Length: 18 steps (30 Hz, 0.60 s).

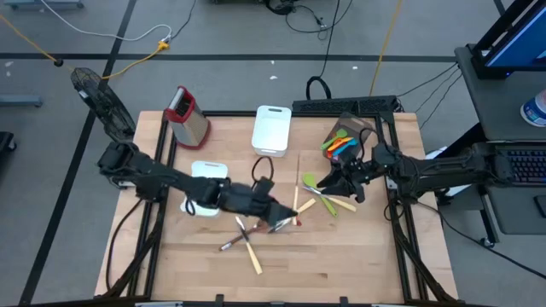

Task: Pick & Place Kitchen Items
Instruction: Put the yellow table knife into the top white bin

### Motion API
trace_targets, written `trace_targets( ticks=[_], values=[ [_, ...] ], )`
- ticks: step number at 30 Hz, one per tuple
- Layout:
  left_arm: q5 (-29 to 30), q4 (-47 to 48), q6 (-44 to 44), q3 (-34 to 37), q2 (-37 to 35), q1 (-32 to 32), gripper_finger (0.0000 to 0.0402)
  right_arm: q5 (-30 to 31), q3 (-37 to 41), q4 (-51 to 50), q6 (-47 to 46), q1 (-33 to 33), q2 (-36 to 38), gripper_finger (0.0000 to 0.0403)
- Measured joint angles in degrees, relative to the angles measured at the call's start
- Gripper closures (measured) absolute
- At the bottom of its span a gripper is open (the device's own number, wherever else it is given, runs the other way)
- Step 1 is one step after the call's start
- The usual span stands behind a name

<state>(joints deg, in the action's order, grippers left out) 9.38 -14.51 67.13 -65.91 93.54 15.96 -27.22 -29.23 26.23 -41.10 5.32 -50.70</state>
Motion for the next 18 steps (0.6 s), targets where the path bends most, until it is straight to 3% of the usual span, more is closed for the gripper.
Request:
trace_targets(
  ticks=[5, 10, 18],
  values=[
    [-3.6, -4.8, -3.0, 0.0, 0.0, -3.6, 0.0347, 4.8, 0.0, 7.3, 2.1, -1.4, -2.3, 0.0243],
    [-7.4, -10.3, -5.4, 0.0, 0.0, -6.7, 0.0347, 4.9, 0.0, 14.6, 3.4, -1.3, -4.3, 0.0243],
    [-10.3, -12.5, -5.5, 0.0, 0.0, -9.3, 0.0347, 10.9, 0.0, 17.5, 7.0, -1.3, -5.7, 0.0242]
  ],
)
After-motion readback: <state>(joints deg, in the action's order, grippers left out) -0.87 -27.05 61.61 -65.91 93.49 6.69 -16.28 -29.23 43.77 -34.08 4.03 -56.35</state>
